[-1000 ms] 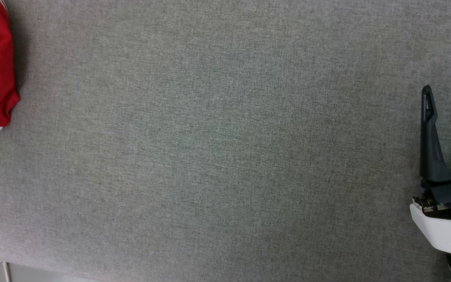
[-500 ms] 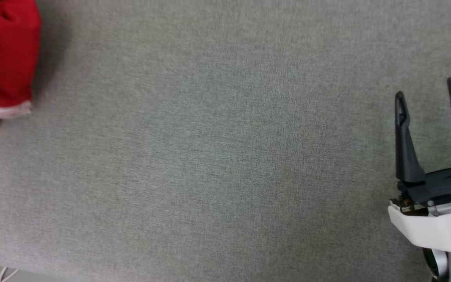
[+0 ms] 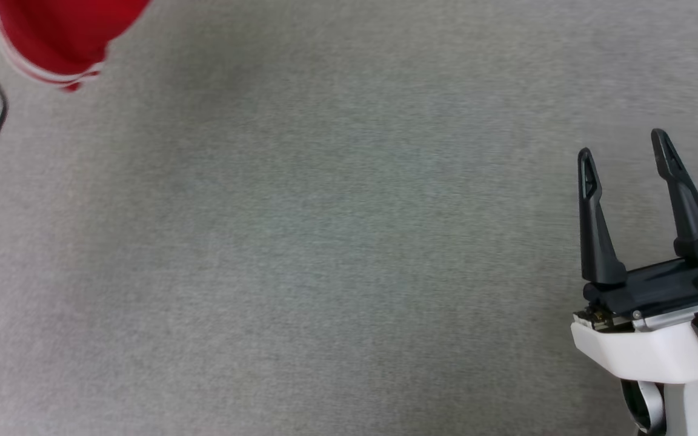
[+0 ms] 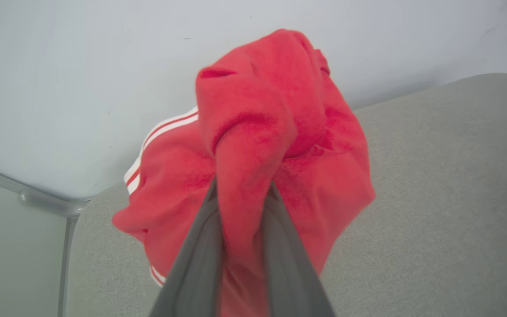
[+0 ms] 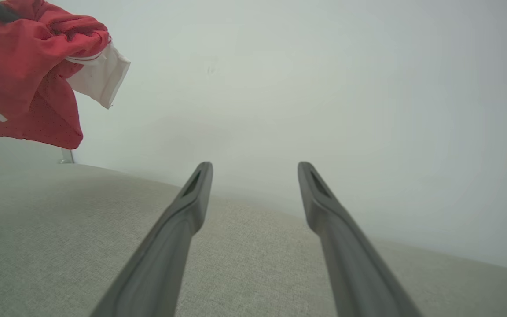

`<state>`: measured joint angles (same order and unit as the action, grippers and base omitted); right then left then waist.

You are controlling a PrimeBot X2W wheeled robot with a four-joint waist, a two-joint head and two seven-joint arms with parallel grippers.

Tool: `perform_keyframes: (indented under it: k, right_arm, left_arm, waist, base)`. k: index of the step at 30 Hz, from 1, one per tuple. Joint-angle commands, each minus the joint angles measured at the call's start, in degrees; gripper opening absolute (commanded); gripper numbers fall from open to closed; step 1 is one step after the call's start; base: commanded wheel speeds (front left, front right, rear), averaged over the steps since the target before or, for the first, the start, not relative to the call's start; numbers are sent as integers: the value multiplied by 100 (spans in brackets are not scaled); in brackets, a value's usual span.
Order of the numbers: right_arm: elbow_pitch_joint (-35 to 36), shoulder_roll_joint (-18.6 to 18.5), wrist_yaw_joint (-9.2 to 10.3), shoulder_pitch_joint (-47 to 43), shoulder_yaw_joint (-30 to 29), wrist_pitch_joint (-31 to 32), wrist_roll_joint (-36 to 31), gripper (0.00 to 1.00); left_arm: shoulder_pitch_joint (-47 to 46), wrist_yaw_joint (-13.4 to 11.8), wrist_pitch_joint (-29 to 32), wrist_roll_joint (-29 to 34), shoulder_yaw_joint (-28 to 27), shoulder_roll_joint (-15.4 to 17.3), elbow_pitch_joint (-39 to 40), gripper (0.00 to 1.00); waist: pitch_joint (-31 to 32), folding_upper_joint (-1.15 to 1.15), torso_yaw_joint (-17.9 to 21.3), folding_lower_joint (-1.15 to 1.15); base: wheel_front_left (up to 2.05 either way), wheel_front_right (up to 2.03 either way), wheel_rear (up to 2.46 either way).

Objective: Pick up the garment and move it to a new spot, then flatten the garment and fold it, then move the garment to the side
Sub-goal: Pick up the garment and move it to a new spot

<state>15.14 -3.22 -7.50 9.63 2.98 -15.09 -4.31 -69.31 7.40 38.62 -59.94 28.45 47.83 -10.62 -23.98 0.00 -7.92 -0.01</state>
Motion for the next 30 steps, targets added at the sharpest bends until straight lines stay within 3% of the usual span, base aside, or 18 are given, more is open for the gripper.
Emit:
perform_keyframes:
  k: [1, 11, 18, 30]
  right_arm:
    - [-20, 37, 2, 23, 6, -12, 38, 100]
    - [-65, 43, 2, -64, -77, -12, 497, 100]
    - [-98, 44, 2, -80, -128, -12, 650, 100]
    - [-256, 43, 2, -92, -223, -12, 730, 100]
  left_arm:
    - [-176, 2, 64, 75, 131, -83, 140, 0]
    - [-492, 2, 280, 212, 1255, -689, 1162, 0]
    - [-99, 2, 72, 200, 2008, -1011, 1446, 0]
    - [1564, 2, -717, 131, 3575, -1487, 797, 0]
  waist:
    - [213, 0, 317, 1]
    - [414, 0, 1122, 1]
    - [352, 0, 1395, 1]
    - [213, 0, 1667, 1]
  base:
    - [0, 0, 0]
    - [0, 0, 0]
    - [0, 0, 0]
    - [0, 0, 0]
